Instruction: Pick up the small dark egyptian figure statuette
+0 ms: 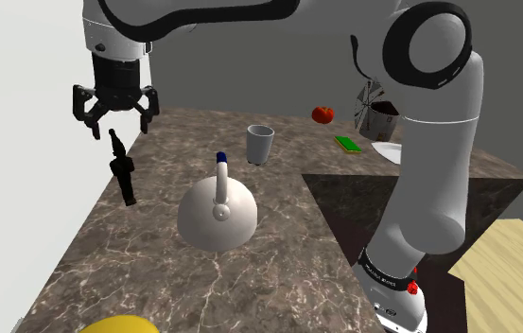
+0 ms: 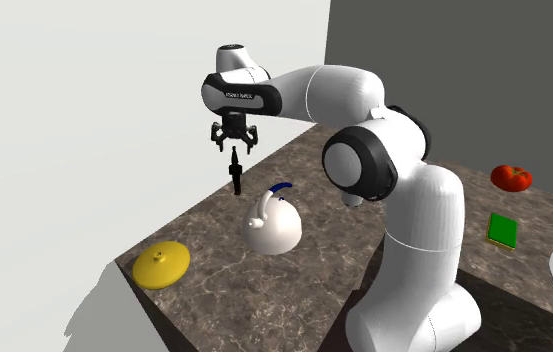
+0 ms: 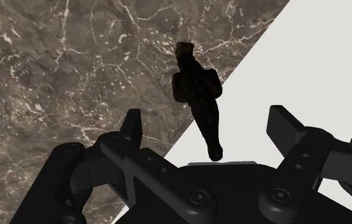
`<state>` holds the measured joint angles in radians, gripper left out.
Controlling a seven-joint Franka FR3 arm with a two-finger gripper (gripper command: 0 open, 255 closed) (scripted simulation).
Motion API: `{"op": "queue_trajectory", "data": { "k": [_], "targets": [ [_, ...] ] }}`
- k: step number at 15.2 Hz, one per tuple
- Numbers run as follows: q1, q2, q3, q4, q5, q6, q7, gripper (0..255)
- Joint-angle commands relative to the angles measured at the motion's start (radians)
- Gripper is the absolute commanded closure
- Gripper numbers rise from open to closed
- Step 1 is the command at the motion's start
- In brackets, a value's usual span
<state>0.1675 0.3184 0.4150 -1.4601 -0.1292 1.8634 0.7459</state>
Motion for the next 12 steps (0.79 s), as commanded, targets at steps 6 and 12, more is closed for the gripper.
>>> {"op": "queue_trajectory", "data": {
  "k": [6,12],
  "targets": [
    [0.011,0.037,-0.006,-0.026,-0.023,0.066,0.022,0],
    [0.011,0.038,-0.006,-0.042,-0.025,0.084,0.024,255]
  ]
}}
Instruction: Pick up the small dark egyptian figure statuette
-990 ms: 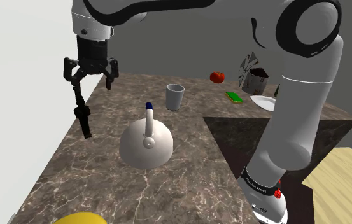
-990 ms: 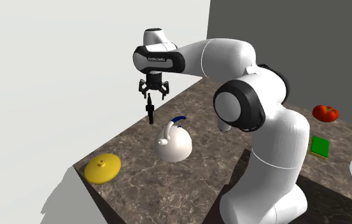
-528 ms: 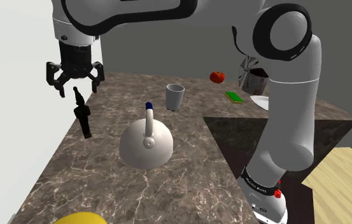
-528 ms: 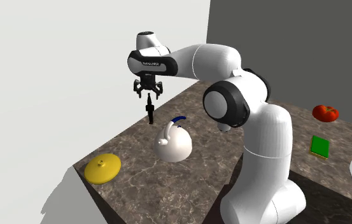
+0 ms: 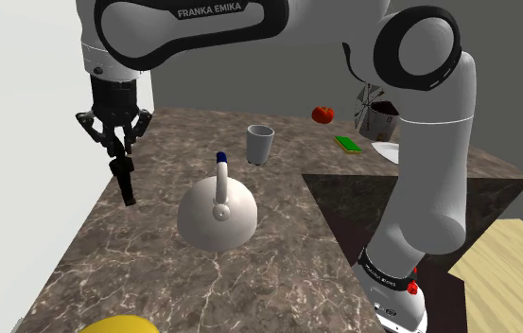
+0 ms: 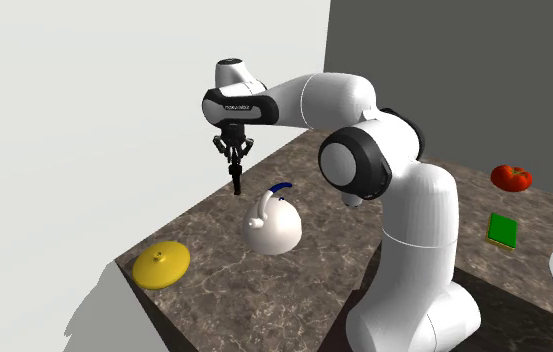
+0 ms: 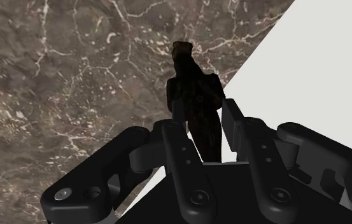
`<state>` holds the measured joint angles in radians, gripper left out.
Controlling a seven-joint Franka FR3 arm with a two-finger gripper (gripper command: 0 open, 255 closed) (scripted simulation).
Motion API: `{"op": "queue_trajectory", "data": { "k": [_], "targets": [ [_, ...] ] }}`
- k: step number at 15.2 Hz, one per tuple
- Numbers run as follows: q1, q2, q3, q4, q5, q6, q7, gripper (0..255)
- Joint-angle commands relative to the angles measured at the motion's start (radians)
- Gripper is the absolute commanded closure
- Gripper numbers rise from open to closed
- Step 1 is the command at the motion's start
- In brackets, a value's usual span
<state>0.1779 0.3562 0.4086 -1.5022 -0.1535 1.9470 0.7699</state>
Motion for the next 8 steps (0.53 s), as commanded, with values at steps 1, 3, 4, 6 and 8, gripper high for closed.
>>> {"op": "queue_trajectory", "data": {
  "k": [1,3,4,6,8],
  "targets": [
    [0.0,0.0,0.0,0.0,0.0,0.0,0.0,255],
    [0.0,0.0,0.0,0.0,0.0,0.0,0.0,255],
    [0.0,0.0,0.0,0.0,0.0,0.0,0.0,255],
    [0.0,0.001,0.0,0.0,0.0,0.0,0.0,255],
    [0.0,-0.001,0.0,0.009,0.001,-0.01,-0.002,255]
  ]
}}
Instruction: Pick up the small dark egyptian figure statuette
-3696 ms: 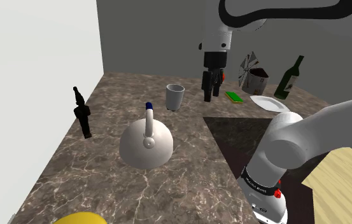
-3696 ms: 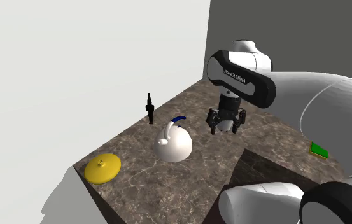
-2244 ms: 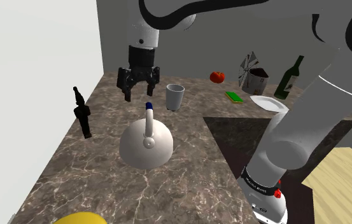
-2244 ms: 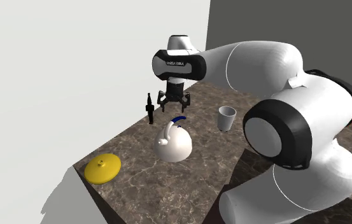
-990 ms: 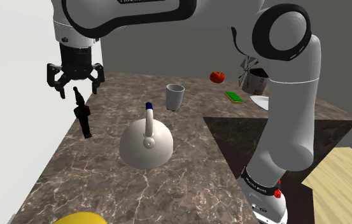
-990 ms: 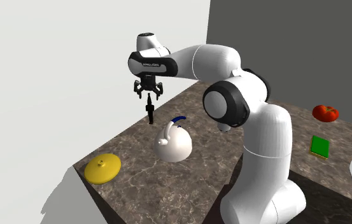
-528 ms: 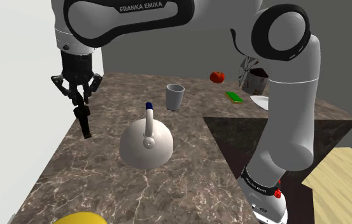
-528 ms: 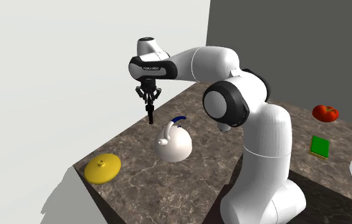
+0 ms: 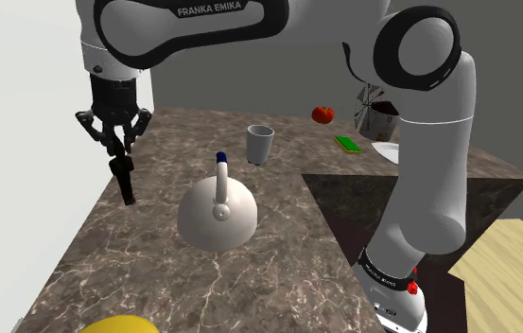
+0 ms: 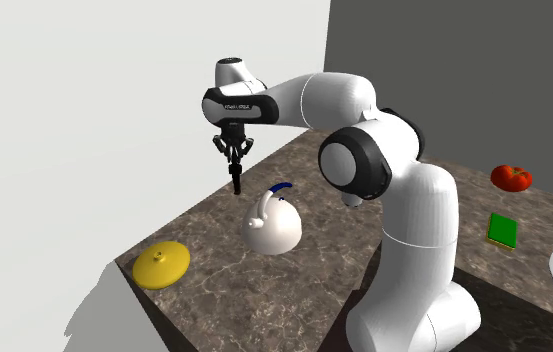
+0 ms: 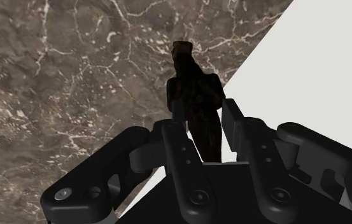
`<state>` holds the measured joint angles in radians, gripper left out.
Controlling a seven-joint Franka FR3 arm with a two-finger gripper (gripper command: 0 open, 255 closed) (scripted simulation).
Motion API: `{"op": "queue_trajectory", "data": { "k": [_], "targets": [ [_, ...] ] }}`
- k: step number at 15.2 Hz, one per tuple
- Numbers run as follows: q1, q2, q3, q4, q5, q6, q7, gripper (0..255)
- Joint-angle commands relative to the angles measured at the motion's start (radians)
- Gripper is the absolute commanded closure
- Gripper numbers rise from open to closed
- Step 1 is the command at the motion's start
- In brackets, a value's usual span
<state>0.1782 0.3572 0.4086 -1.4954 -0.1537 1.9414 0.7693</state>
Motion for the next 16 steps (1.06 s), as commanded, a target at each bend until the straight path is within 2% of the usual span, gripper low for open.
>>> {"op": "queue_trajectory", "data": {
  "k": [1,14,16],
  "targets": [
    [0.0,-0.003,0.001,0.015,0.002,-0.017,-0.002,255],
    [0.02,0.014,0.005,0.214,-0.001,-0.2,-0.008,255],
    [0.021,0.014,0.005,0.217,-0.001,-0.203,-0.008,255]
  ]
}}
